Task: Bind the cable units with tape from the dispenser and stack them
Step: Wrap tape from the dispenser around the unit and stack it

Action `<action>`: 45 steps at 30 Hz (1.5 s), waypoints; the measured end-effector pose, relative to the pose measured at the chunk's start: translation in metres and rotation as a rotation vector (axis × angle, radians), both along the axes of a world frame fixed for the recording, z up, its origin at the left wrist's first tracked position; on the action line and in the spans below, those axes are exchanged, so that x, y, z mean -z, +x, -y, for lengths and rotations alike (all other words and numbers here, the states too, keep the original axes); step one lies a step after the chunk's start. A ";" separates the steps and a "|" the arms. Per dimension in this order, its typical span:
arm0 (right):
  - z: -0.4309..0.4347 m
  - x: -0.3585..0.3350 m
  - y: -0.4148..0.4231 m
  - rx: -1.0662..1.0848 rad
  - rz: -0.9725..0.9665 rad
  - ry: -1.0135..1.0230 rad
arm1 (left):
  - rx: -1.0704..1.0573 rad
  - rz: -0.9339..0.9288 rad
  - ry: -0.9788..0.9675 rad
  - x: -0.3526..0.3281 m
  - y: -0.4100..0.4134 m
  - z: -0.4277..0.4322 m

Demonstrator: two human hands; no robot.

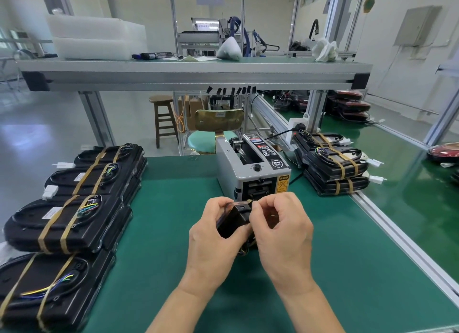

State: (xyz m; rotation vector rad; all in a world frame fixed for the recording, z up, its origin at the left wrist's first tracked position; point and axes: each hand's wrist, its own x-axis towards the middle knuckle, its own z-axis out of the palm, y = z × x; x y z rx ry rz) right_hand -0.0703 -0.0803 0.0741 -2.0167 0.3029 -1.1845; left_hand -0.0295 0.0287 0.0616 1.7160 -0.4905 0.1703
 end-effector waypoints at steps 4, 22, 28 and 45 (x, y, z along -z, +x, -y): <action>0.001 -0.001 -0.002 0.011 -0.004 0.015 | 0.000 0.034 0.009 -0.001 0.000 0.003; 0.000 -0.002 -0.004 0.088 -0.014 0.049 | -0.022 0.097 0.076 -0.001 -0.002 0.010; 0.000 -0.002 -0.004 0.094 -0.022 -0.003 | -0.023 0.105 0.088 -0.001 -0.003 0.011; 0.000 0.000 -0.006 0.045 -0.032 -0.112 | -0.015 0.093 0.084 -0.003 -0.003 0.009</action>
